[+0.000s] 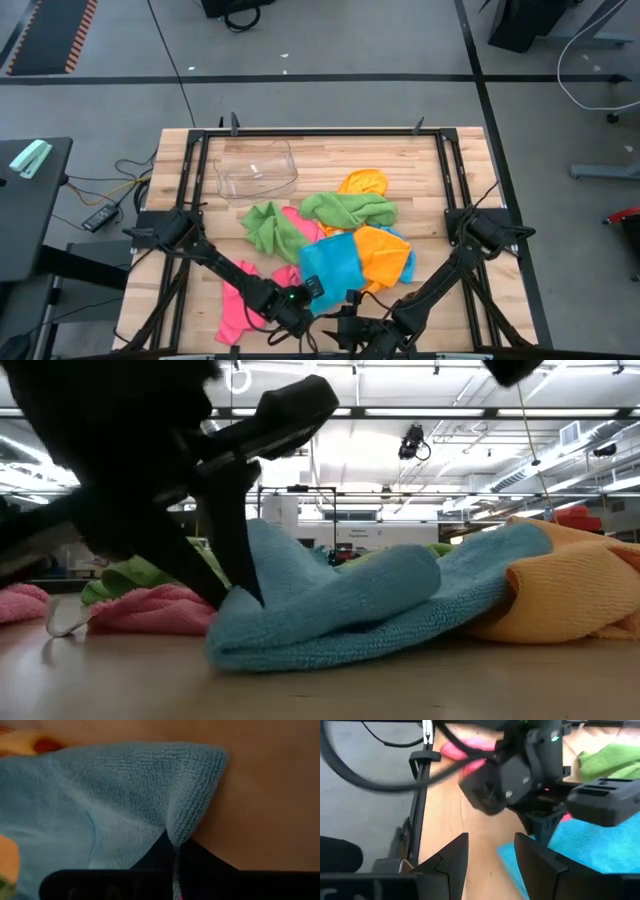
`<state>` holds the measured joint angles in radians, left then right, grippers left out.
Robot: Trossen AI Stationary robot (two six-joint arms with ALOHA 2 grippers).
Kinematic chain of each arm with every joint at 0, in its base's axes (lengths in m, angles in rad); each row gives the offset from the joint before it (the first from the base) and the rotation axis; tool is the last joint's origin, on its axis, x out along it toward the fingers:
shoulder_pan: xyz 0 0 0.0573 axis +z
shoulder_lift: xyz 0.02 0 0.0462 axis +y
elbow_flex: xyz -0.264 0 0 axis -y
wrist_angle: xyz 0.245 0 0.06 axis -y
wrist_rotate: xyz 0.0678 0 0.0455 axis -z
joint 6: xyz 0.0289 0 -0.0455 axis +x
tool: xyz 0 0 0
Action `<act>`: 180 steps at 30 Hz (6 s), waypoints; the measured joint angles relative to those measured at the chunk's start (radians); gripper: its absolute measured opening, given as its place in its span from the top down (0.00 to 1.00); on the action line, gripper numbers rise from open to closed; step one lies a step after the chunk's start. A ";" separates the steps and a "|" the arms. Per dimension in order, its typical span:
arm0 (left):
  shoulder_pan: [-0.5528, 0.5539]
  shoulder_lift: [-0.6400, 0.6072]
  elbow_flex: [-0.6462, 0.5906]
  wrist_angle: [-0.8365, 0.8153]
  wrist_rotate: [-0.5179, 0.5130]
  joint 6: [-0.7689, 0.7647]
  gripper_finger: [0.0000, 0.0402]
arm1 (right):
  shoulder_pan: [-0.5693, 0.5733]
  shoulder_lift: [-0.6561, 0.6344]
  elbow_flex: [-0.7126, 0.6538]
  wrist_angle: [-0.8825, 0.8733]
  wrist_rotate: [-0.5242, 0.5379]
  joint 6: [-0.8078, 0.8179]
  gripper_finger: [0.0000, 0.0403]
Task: Fold microfiber towels
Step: Fold the left blue microfiber towel
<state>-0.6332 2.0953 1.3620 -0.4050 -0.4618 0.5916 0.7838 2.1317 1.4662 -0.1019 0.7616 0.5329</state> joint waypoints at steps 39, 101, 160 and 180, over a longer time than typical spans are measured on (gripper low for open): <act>0.143 -0.180 0.000 -0.066 0.283 -0.638 0.92 | -0.045 0.084 0.036 0.030 0.186 -0.097 0.28; 0.037 -0.179 -0.012 -0.172 0.322 -0.569 0.72 | -0.280 -0.013 -0.340 0.256 -0.242 -0.223 0.31; -0.149 -0.027 -0.094 -0.080 -0.285 -0.077 0.71 | -0.251 -0.009 -0.340 0.261 -0.240 -0.134 0.31; -0.071 -0.230 -0.091 -0.187 0.209 -0.137 0.97 | -0.245 -0.123 -0.348 0.075 -0.232 -0.143 0.31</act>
<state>-0.7039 1.8655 1.2705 -0.5923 -0.2523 0.4549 0.5392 2.0090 1.1179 -0.0266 0.5299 0.3897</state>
